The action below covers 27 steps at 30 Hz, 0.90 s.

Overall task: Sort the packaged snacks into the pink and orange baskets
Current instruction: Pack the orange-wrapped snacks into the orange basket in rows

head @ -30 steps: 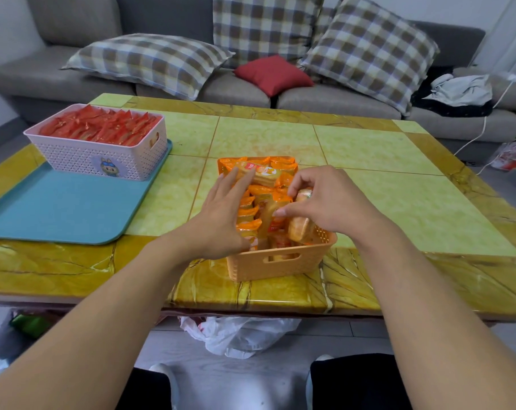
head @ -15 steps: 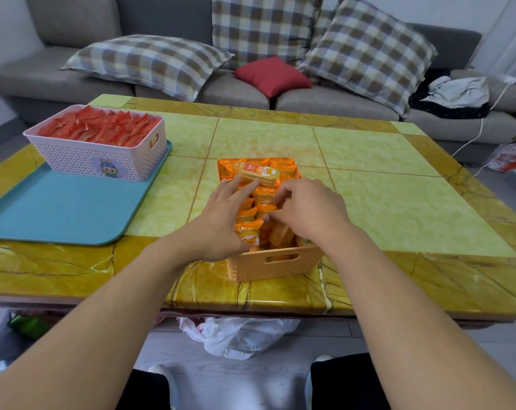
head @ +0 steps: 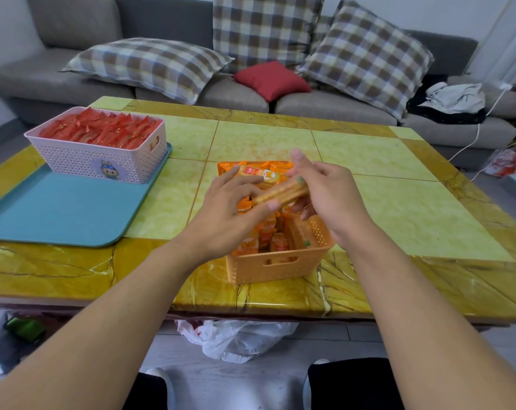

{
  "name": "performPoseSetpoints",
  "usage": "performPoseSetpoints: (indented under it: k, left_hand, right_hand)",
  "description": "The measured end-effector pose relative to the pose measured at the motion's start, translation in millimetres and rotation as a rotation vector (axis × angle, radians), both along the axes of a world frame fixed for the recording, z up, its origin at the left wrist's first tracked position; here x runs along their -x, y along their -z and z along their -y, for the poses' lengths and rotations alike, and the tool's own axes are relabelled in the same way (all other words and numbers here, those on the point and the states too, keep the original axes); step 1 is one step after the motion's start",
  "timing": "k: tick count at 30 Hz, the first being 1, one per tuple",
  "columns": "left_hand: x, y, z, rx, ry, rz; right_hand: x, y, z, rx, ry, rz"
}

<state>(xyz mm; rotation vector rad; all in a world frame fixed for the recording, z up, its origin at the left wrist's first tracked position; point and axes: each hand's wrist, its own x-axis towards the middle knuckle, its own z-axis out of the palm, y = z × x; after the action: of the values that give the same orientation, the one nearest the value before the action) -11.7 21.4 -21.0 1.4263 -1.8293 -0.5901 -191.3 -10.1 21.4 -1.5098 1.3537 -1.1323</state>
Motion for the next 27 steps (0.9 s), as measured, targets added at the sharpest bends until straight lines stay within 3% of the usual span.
performPoseSetpoints:
  k: [6,14,18,27]
  left_hand:
    - [2.5,-8.2,-4.1,-0.158,-0.067,-0.237]
    - [2.8,-5.6,-3.2,-0.149,-0.072,-0.243]
    - [-1.3,-6.7,-1.5,-0.064,-0.129,-0.211]
    - [-3.7,3.0,4.0,-0.208,-0.099,-0.028]
  right_hand:
    - [6.1,-1.3,-0.3,-0.135,-0.093,0.027]
    - [13.7,3.1,4.8,-0.056,-0.177,0.004]
    - [27.1,0.2,9.1,0.006,-0.157,-0.109]
    - [14.7,26.3,16.0,0.022,-0.331,-0.577]
